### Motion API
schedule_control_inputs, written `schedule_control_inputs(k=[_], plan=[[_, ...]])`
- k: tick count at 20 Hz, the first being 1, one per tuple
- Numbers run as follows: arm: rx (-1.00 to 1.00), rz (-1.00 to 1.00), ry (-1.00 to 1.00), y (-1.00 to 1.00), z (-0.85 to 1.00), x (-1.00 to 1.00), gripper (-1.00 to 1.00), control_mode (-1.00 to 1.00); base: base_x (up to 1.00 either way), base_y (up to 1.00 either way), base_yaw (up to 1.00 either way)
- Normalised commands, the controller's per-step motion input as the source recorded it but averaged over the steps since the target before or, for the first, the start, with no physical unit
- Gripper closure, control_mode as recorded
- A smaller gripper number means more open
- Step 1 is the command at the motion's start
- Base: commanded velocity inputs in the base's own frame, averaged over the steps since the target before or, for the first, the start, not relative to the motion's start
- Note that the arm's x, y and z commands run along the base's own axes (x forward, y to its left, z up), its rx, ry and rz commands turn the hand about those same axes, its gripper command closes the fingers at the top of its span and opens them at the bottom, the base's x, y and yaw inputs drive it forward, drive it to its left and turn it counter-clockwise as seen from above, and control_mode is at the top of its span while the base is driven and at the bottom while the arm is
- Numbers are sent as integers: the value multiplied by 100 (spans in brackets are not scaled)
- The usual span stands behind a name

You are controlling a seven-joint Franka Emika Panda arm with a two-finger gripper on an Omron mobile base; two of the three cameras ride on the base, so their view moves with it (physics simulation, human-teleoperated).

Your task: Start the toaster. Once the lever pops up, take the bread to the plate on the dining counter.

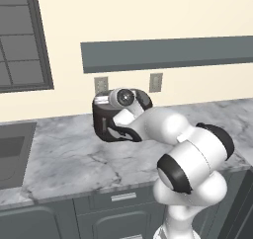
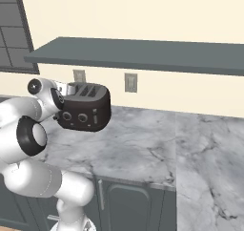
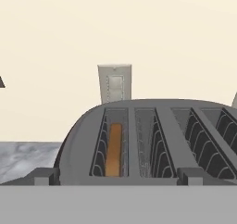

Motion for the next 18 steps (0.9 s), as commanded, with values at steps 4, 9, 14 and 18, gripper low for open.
schedule_control_inputs(k=[4, 9, 14, 18], plan=[[0, 0, 0, 3, 0, 0, -100, -100, 0, 0, 0], [0, 0, 0, 0, 0, 0, -100, -100, 0, 0, 0], [0, 0, 0, 0, 0, 0, -100, -100, 0, 0, 0], [0, 0, 0, 0, 0, 0, -100, -100, 0, 0, 0]])
